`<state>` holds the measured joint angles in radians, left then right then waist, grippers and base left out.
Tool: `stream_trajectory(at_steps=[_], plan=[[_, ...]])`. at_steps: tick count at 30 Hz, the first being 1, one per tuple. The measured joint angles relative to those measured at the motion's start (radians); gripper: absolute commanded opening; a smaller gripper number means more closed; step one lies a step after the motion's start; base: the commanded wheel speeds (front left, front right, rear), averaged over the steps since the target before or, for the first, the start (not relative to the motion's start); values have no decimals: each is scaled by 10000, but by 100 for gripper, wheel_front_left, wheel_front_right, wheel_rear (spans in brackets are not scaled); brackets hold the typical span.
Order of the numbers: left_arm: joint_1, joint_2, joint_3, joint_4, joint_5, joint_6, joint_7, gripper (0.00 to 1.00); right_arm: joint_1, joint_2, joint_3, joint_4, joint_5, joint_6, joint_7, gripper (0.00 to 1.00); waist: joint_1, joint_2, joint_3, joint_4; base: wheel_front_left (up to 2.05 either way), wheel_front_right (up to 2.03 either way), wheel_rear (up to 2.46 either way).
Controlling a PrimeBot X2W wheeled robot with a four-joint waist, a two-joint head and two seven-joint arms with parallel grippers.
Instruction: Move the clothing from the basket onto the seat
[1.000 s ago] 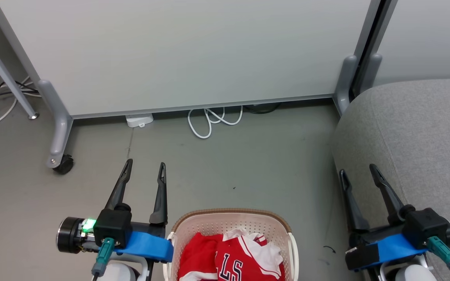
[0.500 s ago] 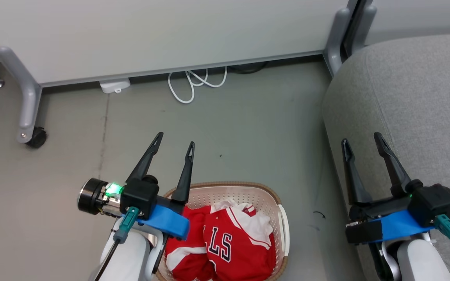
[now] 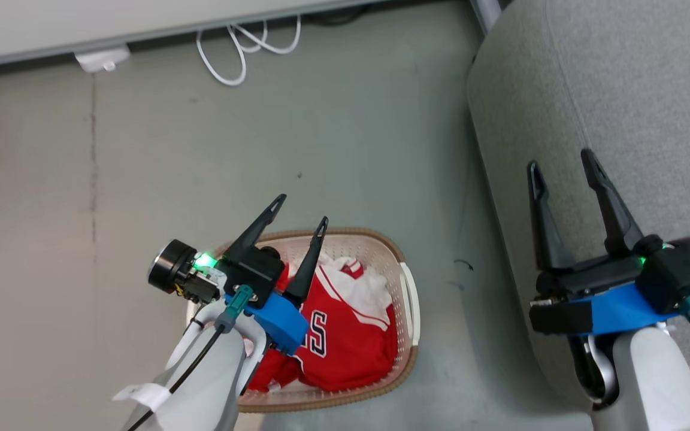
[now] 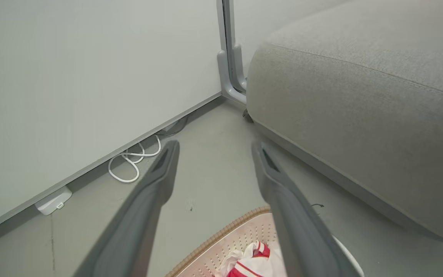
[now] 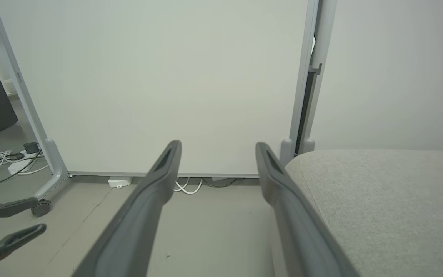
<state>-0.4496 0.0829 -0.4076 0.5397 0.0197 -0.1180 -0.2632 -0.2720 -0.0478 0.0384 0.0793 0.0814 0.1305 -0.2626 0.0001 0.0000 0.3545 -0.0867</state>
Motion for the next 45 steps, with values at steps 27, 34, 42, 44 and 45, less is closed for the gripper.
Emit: stream_trajectory(at_steps=[27,34,42,44,45], plan=[[-3533,316,-3080,6205,-201,-117,2,100,-1779,-4,171,-951,-169,0,-2,100,0,0,3843,-712,0,0,0],[-4070,290,-3425,7173,-773,-117,487,100,-2012,-4,140,-1131,-161,0,-2,100,0,-1,4652,-814,0,0,0],[-4316,278,-3714,7413,-1523,-117,1770,100,-2132,-4,90,-1273,-209,0,-2,100,-1,0,5243,-773,0,0,0],[-4364,268,-3772,7425,-1732,-117,2021,100,-2156,-4,86,-1302,-209,0,-2,100,-1,0,5333,-763,0,0,0],[-4381,270,-3783,7438,-1843,-117,2157,100,-2158,-4,84,-1304,-209,0,-2,100,0,0,5376,-764,0,0,0]])
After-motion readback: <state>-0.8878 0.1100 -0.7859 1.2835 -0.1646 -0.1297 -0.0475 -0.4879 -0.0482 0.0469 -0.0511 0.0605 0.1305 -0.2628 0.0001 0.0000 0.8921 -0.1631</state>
